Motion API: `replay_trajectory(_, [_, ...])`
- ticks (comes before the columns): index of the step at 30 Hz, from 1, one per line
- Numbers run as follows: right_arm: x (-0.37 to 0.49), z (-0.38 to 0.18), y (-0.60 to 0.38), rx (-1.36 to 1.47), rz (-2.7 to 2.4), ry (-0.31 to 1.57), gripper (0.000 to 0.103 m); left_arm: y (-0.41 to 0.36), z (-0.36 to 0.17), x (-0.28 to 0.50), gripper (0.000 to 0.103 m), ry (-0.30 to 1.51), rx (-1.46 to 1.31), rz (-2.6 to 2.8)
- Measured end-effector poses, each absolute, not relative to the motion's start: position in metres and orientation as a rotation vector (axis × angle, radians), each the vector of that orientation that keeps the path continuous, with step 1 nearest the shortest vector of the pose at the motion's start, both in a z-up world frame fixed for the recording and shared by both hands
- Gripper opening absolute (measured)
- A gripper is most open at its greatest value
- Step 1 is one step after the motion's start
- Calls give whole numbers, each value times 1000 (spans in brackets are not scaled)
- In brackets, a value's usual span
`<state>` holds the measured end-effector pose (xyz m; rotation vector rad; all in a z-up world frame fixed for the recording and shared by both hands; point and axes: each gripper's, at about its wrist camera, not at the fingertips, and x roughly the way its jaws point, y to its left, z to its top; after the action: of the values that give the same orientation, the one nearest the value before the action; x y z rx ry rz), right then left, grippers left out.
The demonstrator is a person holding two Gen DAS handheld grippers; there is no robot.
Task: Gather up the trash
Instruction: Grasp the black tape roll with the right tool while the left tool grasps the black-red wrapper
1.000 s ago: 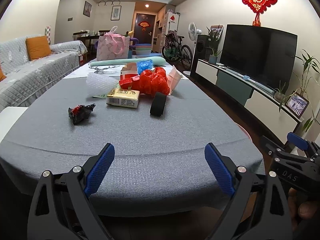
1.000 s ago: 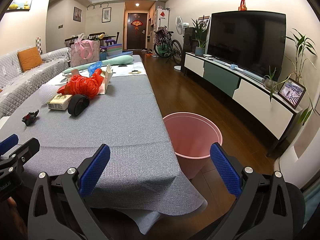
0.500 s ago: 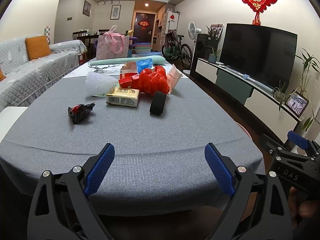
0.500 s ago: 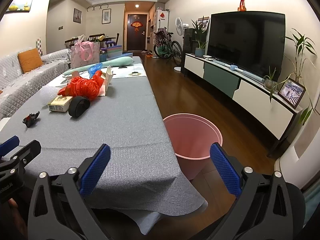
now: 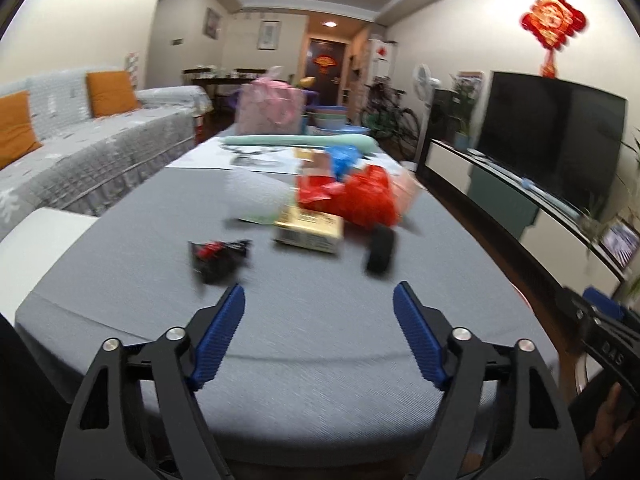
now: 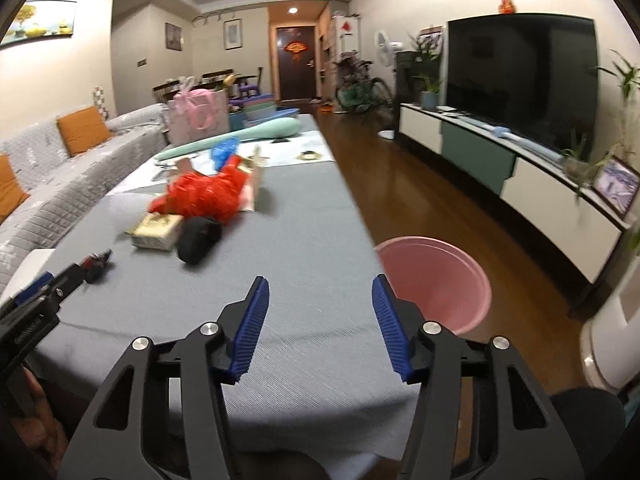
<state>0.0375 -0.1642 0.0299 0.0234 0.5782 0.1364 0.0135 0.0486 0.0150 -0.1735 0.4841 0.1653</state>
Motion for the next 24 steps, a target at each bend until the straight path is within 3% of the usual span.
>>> replay_trajectory(6, [84, 43, -125, 70, 236, 576, 57, 91, 15, 28, 62, 507, -249, 257])
replay_trajectory(14, [131, 29, -62, 78, 328, 618, 58, 127, 4, 61, 62, 577, -313, 322])
replay_trajectory(16, [135, 21, -56, 65, 338, 639, 62, 129, 2, 66, 62, 590, -294, 328])
replay_trajectory(20, [150, 4, -43, 47, 359, 725, 64, 140, -7, 82, 69, 650, -315, 331])
replay_trajectory(24, [155, -9, -32, 17, 382, 781, 64, 145, -16, 92, 69, 706, -337, 330])
